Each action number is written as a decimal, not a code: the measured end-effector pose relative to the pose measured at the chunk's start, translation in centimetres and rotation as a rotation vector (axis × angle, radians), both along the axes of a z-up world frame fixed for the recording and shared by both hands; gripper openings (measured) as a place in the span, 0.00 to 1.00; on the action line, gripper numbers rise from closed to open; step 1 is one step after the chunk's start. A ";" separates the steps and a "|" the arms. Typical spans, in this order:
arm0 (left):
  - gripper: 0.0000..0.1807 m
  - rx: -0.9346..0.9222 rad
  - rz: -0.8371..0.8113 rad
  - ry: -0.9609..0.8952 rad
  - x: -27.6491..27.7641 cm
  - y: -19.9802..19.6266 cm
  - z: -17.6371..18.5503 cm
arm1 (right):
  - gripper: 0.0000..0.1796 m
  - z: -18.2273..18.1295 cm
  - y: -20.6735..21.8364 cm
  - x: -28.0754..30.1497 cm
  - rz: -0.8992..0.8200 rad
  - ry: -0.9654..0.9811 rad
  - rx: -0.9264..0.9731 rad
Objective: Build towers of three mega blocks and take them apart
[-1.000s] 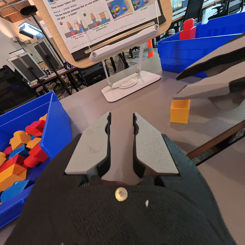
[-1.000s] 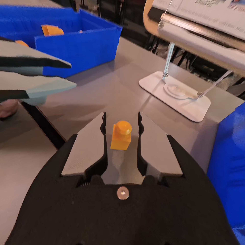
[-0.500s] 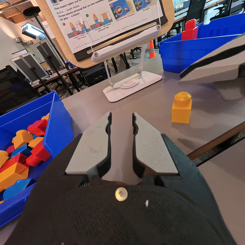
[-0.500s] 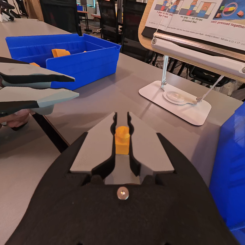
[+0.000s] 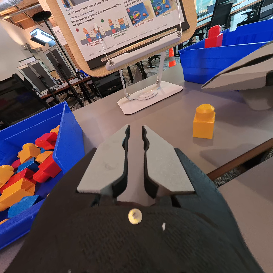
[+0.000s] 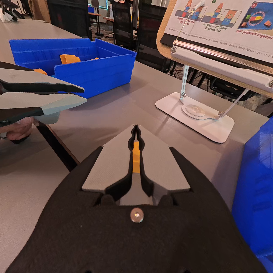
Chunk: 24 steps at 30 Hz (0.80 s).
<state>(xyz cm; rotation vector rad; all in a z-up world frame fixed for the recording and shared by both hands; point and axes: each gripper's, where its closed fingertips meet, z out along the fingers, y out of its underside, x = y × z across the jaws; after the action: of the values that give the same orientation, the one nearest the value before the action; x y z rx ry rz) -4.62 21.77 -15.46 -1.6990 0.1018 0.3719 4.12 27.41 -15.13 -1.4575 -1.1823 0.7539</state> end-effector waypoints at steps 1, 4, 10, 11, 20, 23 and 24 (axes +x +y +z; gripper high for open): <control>0.08 0.000 0.002 -0.006 0.0 -0.1 0.0 | 0.00 -0.1 -0.1 -0.1 0.006 -0.002 -0.002; 0.08 -0.005 -0.025 -0.061 0.2 -0.3 0.0 | 0.00 0.0 -0.4 -0.2 0.021 -0.002 0.006; 0.14 -0.051 0.001 -0.143 -2.9 -1.5 2.4 | 0.00 0.2 -0.7 -0.4 0.035 0.001 0.016; 0.15 -0.063 0.016 -0.149 -3.9 -1.6 3.0 | 0.00 0.3 -0.8 -0.4 0.038 0.003 0.017; 0.24 -0.223 0.191 -0.275 -13.8 -3.3 4.2 | 0.01 0.7 -0.9 -0.2 0.033 0.023 0.024; 0.25 -0.286 0.236 -0.280 -16.0 -3.7 3.3 | 0.02 0.9 -0.7 -0.1 0.030 0.039 0.013; 0.25 -0.306 0.252 -0.274 -16.7 -3.8 2.9 | 0.02 0.9 -0.7 -0.1 0.030 0.041 0.011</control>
<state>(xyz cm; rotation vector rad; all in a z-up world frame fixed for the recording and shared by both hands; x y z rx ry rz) -21.35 17.97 -12.55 -2.0569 -0.2714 0.3168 3.98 26.70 -14.19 -1.4119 -1.1775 0.7935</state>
